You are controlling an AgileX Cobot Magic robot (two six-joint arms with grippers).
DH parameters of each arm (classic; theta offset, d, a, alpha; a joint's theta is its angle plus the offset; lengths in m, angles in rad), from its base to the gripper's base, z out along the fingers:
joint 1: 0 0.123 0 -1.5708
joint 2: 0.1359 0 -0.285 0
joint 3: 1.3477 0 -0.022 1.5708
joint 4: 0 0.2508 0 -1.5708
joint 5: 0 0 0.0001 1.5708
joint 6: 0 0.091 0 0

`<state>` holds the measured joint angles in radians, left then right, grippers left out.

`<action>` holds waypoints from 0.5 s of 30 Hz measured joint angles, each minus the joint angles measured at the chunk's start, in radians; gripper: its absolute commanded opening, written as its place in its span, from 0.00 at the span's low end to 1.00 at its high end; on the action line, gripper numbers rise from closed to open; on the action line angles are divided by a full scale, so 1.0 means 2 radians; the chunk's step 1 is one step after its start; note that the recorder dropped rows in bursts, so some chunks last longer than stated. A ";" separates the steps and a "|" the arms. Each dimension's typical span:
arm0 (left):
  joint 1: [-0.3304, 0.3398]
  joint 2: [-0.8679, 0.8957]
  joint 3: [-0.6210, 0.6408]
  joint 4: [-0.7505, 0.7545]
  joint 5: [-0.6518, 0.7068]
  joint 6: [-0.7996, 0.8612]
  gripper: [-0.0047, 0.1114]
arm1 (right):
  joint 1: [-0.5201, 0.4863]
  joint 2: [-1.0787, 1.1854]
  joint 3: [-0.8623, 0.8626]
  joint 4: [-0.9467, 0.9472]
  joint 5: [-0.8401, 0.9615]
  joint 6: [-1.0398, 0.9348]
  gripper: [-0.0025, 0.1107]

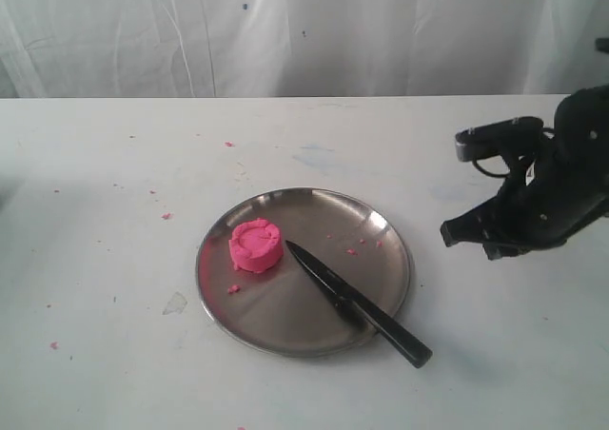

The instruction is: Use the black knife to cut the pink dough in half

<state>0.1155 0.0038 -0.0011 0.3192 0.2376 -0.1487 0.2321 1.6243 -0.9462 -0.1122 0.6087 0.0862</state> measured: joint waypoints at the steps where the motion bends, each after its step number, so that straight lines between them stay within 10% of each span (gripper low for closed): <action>1: 0.000 0.000 0.000 0.000 0.000 0.000 0.04 | 0.000 -0.008 -0.002 0.004 -0.004 -0.007 0.21; 15: 0.000 0.000 0.000 0.000 0.000 0.000 0.04 | 0.000 -0.037 -0.004 0.018 -0.037 -0.027 0.21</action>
<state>0.1155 0.0038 -0.0011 0.3192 0.2376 -0.1487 0.2321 1.5509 -0.9549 -0.0767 0.5348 0.0320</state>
